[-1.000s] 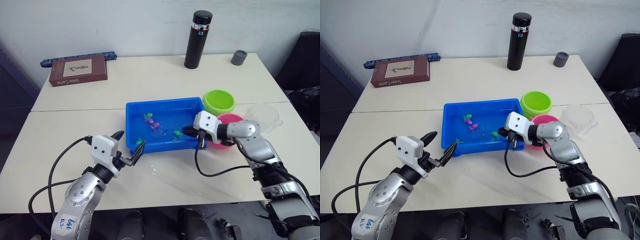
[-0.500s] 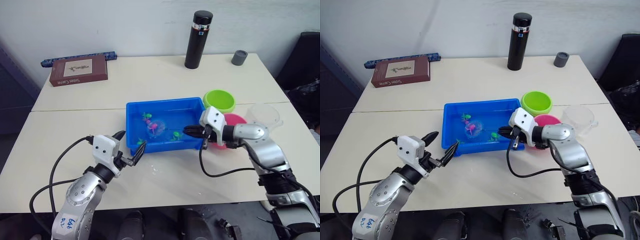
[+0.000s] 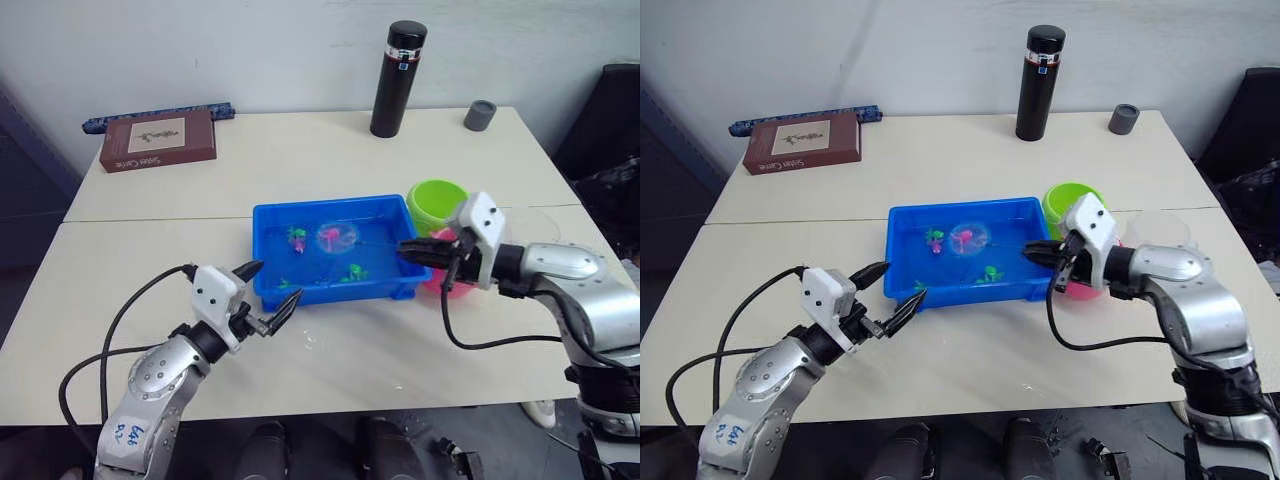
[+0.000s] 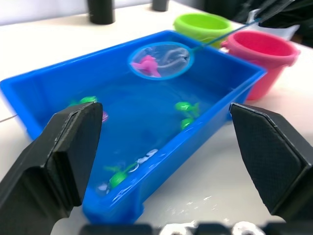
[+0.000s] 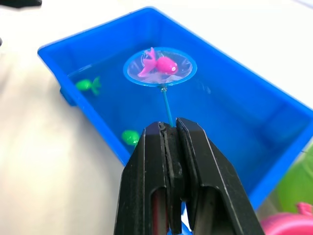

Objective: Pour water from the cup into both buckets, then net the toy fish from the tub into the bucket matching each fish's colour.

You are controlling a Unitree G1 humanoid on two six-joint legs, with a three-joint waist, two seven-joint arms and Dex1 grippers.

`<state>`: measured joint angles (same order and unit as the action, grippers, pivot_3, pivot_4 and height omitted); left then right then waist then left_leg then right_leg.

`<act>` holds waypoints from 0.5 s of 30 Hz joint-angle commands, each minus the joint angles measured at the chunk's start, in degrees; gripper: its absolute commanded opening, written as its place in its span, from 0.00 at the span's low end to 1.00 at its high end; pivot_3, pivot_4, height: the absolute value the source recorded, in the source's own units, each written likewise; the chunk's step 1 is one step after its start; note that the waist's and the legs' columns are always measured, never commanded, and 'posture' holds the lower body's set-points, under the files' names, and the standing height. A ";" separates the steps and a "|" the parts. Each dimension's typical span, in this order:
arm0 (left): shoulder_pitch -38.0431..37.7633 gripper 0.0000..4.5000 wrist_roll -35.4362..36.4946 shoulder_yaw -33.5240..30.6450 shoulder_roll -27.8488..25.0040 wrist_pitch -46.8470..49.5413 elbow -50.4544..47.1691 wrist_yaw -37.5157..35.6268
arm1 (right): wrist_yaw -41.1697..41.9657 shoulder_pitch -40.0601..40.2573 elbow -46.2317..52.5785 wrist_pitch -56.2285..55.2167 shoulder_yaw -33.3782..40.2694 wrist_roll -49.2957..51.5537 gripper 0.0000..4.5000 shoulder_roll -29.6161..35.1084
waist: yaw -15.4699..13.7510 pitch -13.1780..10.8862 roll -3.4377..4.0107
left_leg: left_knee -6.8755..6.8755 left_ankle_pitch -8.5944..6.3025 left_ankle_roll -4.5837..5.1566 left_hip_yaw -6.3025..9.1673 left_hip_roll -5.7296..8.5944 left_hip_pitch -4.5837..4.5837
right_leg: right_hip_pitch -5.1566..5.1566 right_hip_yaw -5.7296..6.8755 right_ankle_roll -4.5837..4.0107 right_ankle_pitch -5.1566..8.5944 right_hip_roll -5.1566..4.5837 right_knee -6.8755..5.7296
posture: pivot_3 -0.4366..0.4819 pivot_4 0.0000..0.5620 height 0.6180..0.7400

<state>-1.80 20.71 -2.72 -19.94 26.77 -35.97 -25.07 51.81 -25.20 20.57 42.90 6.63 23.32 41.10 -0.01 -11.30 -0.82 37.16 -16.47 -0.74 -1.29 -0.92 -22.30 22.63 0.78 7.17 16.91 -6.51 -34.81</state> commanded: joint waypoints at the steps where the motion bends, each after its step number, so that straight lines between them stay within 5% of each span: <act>1: 2.59 0.99 2.82 0.67 -1.70 -0.43 0.32 -3.82 | -2.93 0.99 5.45 2.51 5.60 2.89 0.00 1.64 | -0.02 0.00 0.00 | 0.00 0.00 0.00 0.00 0.00 0.00 | 0.00 0.00 0.00 0.00 0.00 0.00 | 0.48 0.27 1.00; 15: 13.12 0.99 4.56 4.53 -3.29 -1.66 9.54 -11.79 | -11.56 20.19 18.01 6.67 26.28 8.48 0.00 1.75 | -0.90 0.00 0.00 | 0.03 -0.02 0.04 -0.19 0.03 -0.06 | -0.04 0.04 0.05 -0.02 0.03 0.09 | 0.48 0.27 1.00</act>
<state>10.79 24.42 1.41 -23.34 26.48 -25.99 -35.97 41.38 -5.54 36.15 50.04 29.32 30.83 42.87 -0.90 -11.29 -0.82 37.18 -16.48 -0.68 -1.47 -0.89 -22.34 22.58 0.82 7.24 16.88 -6.46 -34.74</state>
